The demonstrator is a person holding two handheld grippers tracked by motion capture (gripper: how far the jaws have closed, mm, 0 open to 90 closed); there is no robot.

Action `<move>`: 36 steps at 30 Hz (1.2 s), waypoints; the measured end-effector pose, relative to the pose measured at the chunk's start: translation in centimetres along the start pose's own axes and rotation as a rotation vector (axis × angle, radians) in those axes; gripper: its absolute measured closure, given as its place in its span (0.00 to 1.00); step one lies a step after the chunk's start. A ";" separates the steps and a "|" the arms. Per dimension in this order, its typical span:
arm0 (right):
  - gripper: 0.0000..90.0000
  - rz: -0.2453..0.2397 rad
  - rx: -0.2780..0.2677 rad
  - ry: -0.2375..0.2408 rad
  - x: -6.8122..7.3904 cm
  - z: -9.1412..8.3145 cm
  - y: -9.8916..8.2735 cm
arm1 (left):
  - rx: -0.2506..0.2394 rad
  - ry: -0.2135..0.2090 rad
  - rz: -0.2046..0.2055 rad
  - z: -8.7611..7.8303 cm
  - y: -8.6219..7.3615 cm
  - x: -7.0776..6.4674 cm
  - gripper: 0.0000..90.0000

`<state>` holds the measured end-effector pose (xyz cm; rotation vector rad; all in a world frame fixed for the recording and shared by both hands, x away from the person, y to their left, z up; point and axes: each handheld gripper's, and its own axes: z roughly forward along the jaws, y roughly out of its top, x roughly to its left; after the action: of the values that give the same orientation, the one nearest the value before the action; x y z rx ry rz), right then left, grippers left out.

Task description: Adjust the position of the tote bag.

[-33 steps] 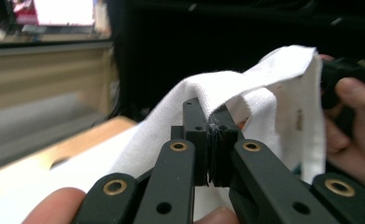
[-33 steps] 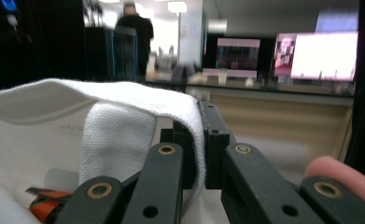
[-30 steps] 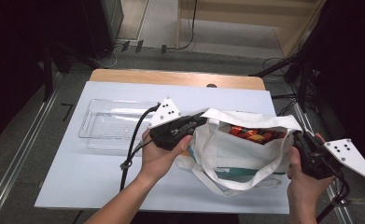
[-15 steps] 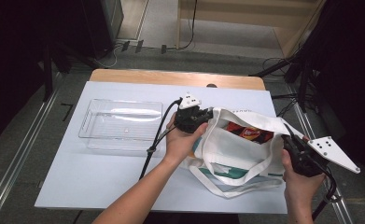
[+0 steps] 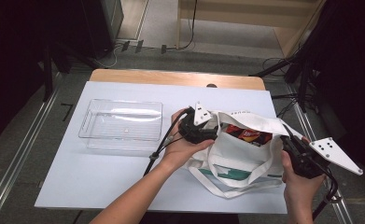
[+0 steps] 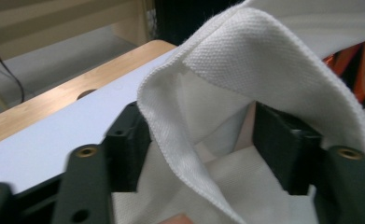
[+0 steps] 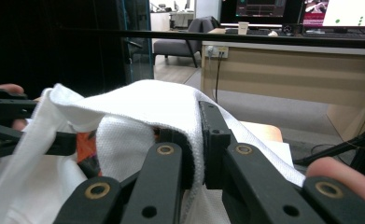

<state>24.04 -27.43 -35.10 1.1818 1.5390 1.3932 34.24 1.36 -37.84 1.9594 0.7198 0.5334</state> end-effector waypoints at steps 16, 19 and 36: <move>0.98 0.052 -0.054 0.039 -0.4 -1.0 0.8 | -0.095 -0.229 -0.184 -2.4 2.3 2.3 0.98; 0.98 0.056 -0.053 0.044 -0.5 -1.1 0.9 | -0.082 -0.306 -0.309 -1.2 2.3 3.5 0.98; 0.95 -0.034 0.012 0.009 -0.2 0.9 0.9 | 0.141 -0.327 -0.273 3.1 -1.7 1.6 0.95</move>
<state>25.08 -27.30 -34.38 1.1532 1.5685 1.3703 36.86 1.13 -40.69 1.9725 0.8128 -0.0047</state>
